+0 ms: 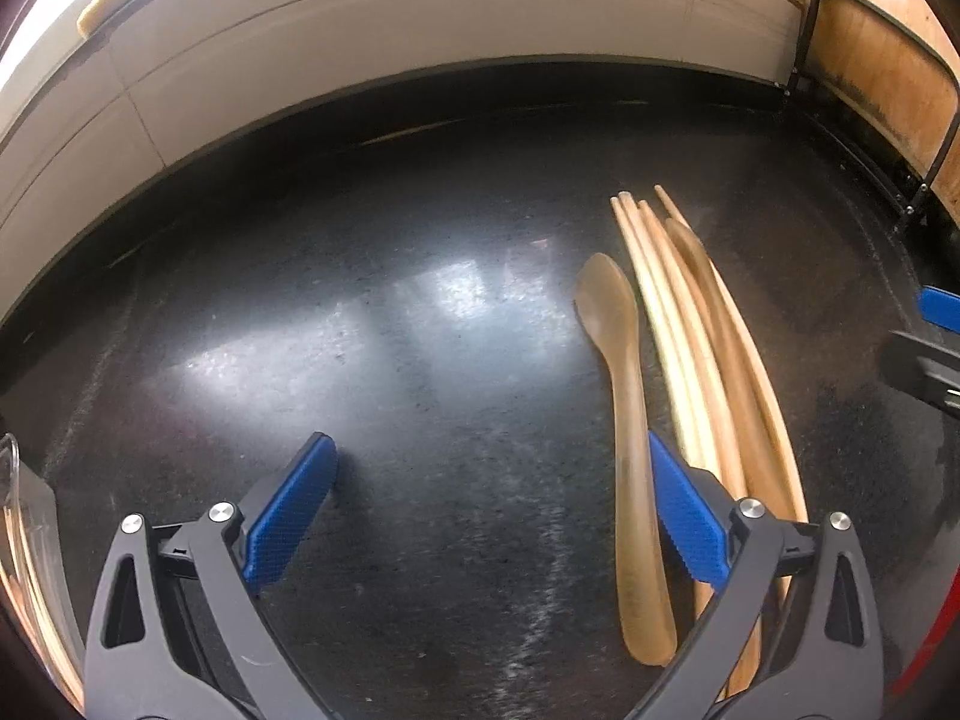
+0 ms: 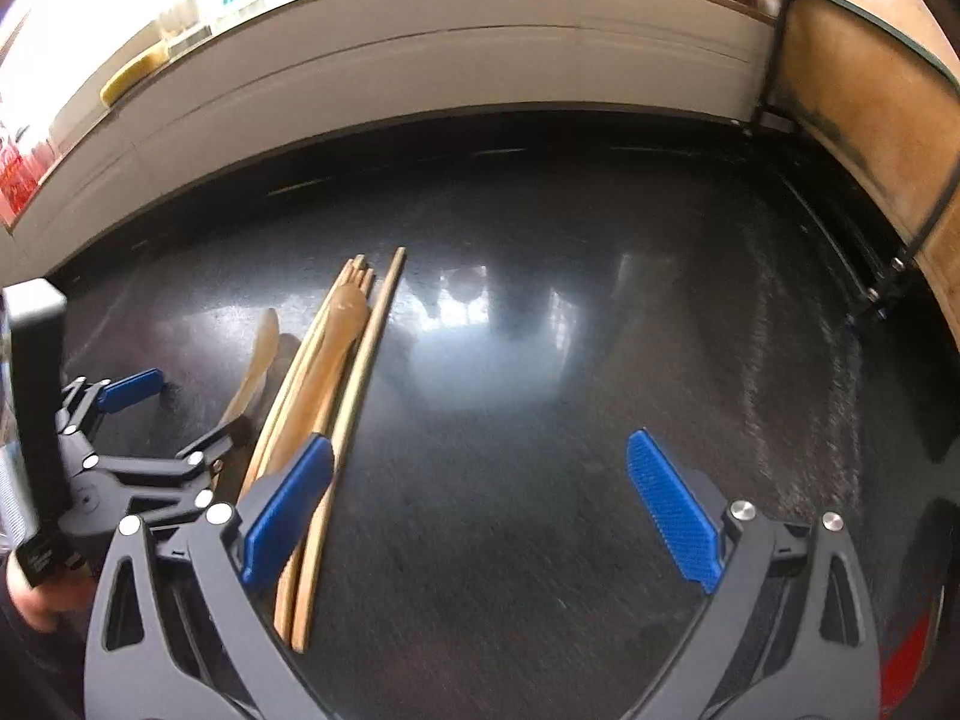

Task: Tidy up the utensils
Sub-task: 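Close the left tool on a wooden spoon while the right tool grasps a chopstick, then carry the wooden spoon and chopstick over the clear tray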

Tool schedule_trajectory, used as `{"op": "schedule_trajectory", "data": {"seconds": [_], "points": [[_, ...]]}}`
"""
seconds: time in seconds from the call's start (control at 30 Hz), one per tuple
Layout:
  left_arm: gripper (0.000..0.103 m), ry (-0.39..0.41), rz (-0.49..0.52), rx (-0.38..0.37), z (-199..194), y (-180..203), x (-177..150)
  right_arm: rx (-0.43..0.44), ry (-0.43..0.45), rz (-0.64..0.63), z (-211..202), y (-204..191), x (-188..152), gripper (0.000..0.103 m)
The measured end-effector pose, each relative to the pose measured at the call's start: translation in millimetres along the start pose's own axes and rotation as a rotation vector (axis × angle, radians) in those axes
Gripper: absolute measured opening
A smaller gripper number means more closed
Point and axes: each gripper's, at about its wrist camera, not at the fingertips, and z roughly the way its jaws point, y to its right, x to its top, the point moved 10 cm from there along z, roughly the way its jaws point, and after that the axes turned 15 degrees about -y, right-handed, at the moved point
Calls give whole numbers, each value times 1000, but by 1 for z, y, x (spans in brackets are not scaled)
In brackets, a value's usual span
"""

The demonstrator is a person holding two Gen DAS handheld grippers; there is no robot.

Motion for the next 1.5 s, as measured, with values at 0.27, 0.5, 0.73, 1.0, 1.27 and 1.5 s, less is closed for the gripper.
{"op": "schedule_trajectory", "data": {"seconds": [0.27,0.5,0.73,1.0,1.27,1.5], "points": [[90,23,13,-4,-2,-9,1,0,-71,-22,40,-26,7,80],[36,48,67,-12,-12,13,-4,-23,-49,-97,43,-41,8,31],[11,34,47,10,-15,32,-7,40,-80,-74,43,-38,8,8],[11,72,-95,42,-54,-1,-29,61,-2,-37,5,-22,4,7],[11,100,-242,44,-107,-48,-71,92,80,-72,-54,-37,-11,7],[11,100,-335,79,-140,-95,-110,148,132,-150,-96,-88,-21,7]]}}
